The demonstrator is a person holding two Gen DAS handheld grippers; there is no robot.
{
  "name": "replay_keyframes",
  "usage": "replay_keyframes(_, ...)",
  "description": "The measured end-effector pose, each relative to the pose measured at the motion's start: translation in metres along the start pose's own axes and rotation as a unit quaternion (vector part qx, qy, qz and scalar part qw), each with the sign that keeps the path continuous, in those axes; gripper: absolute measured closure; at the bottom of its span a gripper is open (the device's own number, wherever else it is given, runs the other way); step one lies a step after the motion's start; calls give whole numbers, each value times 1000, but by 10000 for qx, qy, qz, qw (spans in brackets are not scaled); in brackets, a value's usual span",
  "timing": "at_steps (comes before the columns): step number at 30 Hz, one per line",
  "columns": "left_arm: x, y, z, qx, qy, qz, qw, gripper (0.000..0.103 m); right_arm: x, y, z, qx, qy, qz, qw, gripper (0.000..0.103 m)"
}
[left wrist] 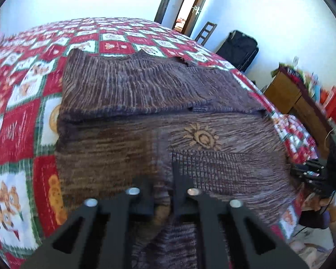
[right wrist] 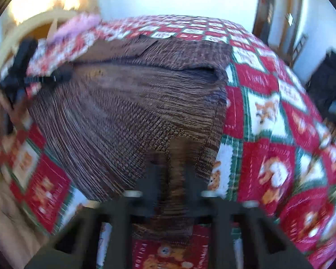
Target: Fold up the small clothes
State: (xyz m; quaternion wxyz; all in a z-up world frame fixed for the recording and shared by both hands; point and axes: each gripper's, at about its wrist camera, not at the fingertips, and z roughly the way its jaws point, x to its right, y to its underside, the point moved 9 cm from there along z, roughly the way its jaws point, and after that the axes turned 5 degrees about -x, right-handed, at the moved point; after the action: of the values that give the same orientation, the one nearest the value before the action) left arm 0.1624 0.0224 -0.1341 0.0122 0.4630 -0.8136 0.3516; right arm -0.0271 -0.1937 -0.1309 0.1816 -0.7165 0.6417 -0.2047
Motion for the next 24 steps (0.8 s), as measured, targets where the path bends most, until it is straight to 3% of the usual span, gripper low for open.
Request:
replay_keyframes(3, -5, 1, -22, 338, 204, -222, 9990, 96, 4, -8, -21, 265, -167, 174, 9994, 93)
replay_keyframes(6, -4, -11, -52, 827, 397, -349, 9952, 96, 22, -29, -56, 822, -323, 614, 9942, 95)
replay_keyframes(8, -3, -23, -63, 1033, 297, -312, 9937, 96, 33, -51, -75, 1185, -344, 854, 9887, 95)
replay_keyframes(13, -6, -54, -87, 1518, 136, -372, 9876, 96, 47, -105, -105, 1903, 128, 1011, 9764, 95)
replay_keyframes(18, -27, -65, -74, 1524, -315, -594, 9860, 96, 41, -140, -79, 1784, 820, 745, 9777, 95)
replay_keyframes(24, -53, -89, -56, 1434, -488, -922, 9841, 96, 44, -171, -46, 1627, 559, 826, 9816, 95)
